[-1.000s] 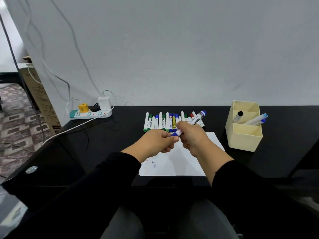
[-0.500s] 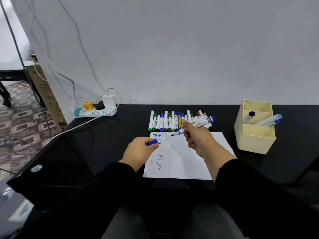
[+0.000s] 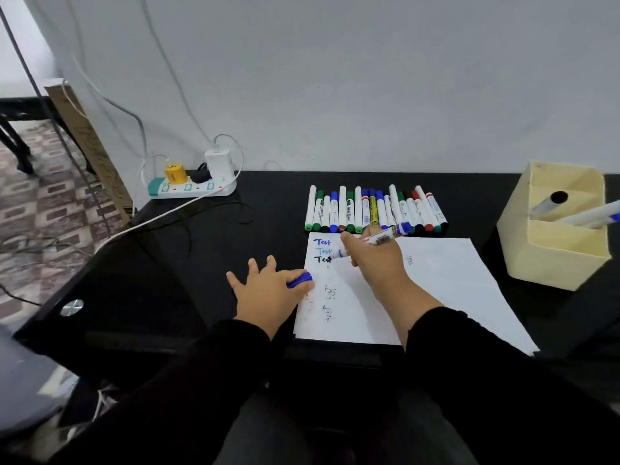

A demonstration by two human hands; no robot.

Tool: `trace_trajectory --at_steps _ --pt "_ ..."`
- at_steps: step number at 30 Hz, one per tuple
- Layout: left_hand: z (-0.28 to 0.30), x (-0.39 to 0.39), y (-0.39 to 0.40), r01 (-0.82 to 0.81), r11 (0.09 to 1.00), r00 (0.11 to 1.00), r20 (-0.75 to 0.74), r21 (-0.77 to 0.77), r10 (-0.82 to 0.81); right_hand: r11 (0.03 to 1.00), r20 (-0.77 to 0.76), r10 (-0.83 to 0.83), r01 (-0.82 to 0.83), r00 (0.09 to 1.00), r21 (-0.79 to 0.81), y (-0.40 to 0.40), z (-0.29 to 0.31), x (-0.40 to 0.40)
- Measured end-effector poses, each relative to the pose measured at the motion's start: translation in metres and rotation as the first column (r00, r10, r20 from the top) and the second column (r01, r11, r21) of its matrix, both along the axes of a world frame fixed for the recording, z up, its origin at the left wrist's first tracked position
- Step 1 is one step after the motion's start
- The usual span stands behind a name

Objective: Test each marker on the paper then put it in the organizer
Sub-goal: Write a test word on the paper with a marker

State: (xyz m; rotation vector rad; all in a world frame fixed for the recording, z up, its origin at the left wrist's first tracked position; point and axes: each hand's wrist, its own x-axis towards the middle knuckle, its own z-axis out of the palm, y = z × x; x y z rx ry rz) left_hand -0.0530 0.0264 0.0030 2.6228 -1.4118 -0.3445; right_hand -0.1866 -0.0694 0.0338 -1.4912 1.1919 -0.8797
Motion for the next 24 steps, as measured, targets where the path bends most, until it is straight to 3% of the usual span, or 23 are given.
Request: trace_trajectory --at_steps 5,24 --pt "-0.005 0.0 0.004 -0.016 0.997 0.998 -0.054 -0.075 0.012 0.997 -0.071 0.047 -0.051 0.996 -0.065 -0.001 -0.018 0.013" --pt "-0.003 0.0 0.002 -0.015 1.0 0.999 -0.039 -0.026 0.014 0.986 -0.206 0.063 -0.093 0.976 -0.139 -0.004 -0.023 0.016"
